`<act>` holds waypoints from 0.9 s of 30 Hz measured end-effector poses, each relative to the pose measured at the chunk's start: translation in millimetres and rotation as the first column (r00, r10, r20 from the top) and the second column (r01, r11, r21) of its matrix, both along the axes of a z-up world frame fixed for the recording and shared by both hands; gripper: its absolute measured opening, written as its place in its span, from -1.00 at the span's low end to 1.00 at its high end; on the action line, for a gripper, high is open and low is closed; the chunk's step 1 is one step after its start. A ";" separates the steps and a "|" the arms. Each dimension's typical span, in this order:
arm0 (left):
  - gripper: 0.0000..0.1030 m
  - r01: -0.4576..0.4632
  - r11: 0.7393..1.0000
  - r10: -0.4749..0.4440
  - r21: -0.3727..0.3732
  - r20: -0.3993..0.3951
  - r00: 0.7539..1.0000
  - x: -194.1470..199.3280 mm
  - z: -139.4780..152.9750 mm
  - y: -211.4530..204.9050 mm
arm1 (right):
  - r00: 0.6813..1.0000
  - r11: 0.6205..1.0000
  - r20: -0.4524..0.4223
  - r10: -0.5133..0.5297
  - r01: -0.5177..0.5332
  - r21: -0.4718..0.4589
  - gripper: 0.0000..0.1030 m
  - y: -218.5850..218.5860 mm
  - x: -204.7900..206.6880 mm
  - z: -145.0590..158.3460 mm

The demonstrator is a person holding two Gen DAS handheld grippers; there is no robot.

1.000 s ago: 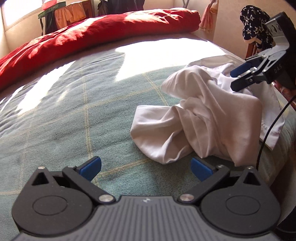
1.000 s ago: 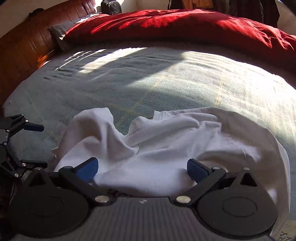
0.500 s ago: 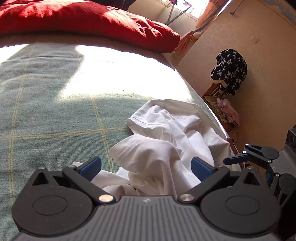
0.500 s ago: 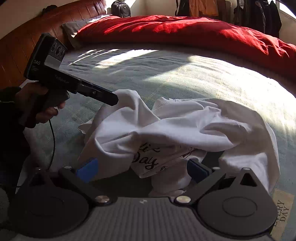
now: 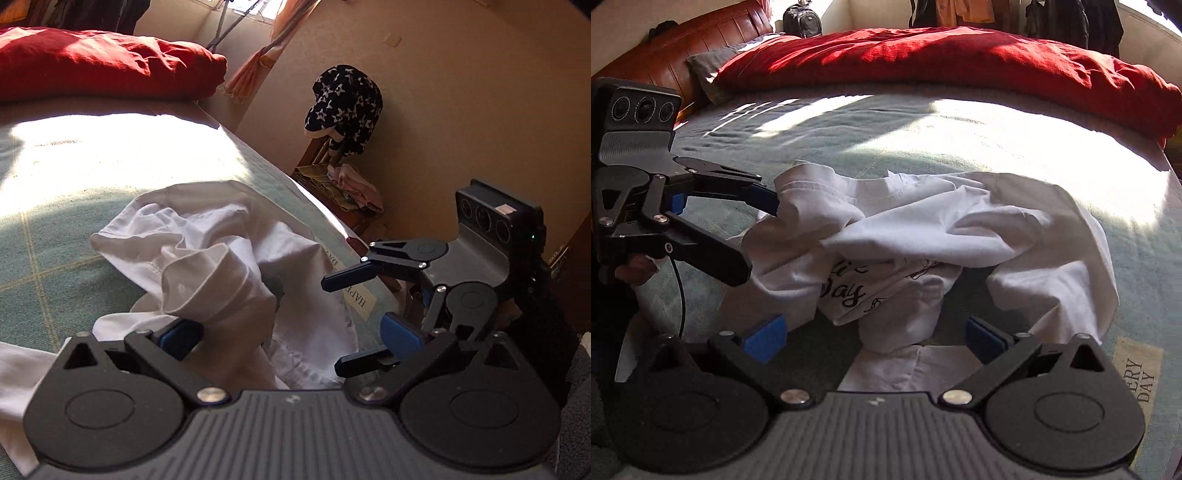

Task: Fold clothes

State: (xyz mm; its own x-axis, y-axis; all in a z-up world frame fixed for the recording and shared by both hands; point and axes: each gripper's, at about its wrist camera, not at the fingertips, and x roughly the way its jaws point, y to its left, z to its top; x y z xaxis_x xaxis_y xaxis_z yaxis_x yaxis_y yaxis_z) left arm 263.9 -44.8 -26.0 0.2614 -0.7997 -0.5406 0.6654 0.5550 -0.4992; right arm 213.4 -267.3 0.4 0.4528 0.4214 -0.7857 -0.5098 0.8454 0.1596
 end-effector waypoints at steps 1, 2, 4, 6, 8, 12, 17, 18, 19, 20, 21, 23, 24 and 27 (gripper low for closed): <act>0.97 0.005 1.000 -0.005 0.014 -0.007 1.000 -1.9 -5.2 -4.1 | 1.000 1.000 -0.002 -0.012 0.012 -0.003 1.00 -4.3 -1.2 -0.8; 0.97 0.008 1.000 -0.008 0.027 -0.013 1.000 -4.7 -10.1 -7.5 | 1.000 1.000 -0.005 -0.024 0.024 -0.007 1.00 -8.5 -2.4 -1.7; 0.97 0.015 0.998 -0.016 0.053 0.014 1.000 -17.3 -12.1 -15.3 | 0.999 0.999 -0.009 -0.047 0.047 -0.014 1.00 -17.0 -4.8 -3.4; 0.97 0.038 0.997 -0.041 0.072 0.044 0.998 -31.4 -11.5 -23.4 | 0.997 0.997 -0.013 -0.071 0.070 -0.020 1.00 -25.5 -7.1 -5.1; 0.97 0.096 0.992 -0.101 0.079 0.065 0.993 -45.6 -9.3 -32.0 | 0.997 0.996 -0.007 -0.082 0.082 -0.023 1.00 -28.5 -7.8 -3.8; 0.97 0.149 0.979 -0.162 0.142 0.083 0.983 -65.4 -15.2 -40.4 | 0.997 0.997 0.023 -0.080 0.081 -0.020 1.00 -24.1 -5.7 4.4; 0.97 0.134 0.982 -0.144 0.130 0.073 0.987 -76.5 -11.9 -20.2 | 0.995 0.997 0.069 -0.072 0.074 -0.023 1.00 -16.4 -3.8 17.0; 0.97 0.122 0.984 -0.132 0.129 0.071 0.989 -77.5 -9.7 -14.1 | 0.995 0.997 0.082 -0.061 0.064 -0.032 1.00 -10.8 -3.2 20.9; 0.97 0.103 0.985 -0.114 0.135 0.076 0.991 -78.9 -7.0 -7.1 | 0.994 0.998 0.094 -0.050 0.054 -0.041 1.00 -5.3 -2.5 24.8; 0.97 0.082 0.986 -0.095 0.143 0.084 0.992 -80.6 -4.0 0.3 | 0.994 0.998 0.106 -0.038 0.044 -0.051 1.00 0.2 -1.8 28.7; 0.98 0.061 0.987 -0.075 0.150 0.092 0.993 -82.4 -1.0 7.8 | 0.993 0.998 0.118 -0.027 0.034 -0.060 1.00 5.8 -1.2 32.5; 0.98 0.011 0.986 -0.030 0.167 0.111 0.993 -85.5 4.9 23.8 | 0.990 0.996 0.143 0.002 0.011 -0.090 1.00 20.5 2.3 40.0; 0.98 -0.022 0.984 0.000 0.178 0.123 0.992 -86.6 7.6 33.1 | 0.988 0.994 0.155 0.019 -0.002 -0.109 1.00 29.6 5.1 43.6; 0.98 -0.125 0.969 0.092 0.214 0.158 0.983 -88.6 15.0 60.4 | 0.983 0.982 0.175 0.061 -0.028 -0.184 1.00 58.9 19.3 50.9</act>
State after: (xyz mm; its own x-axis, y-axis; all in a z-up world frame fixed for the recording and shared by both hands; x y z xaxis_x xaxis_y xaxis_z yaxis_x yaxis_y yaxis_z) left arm 175.3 15.6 -11.0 0.4290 -0.6264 -0.6508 0.6515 0.7136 -0.2575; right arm 232.7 -208.4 51.3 0.5767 0.3032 -0.7587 -0.5542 0.8275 -0.0906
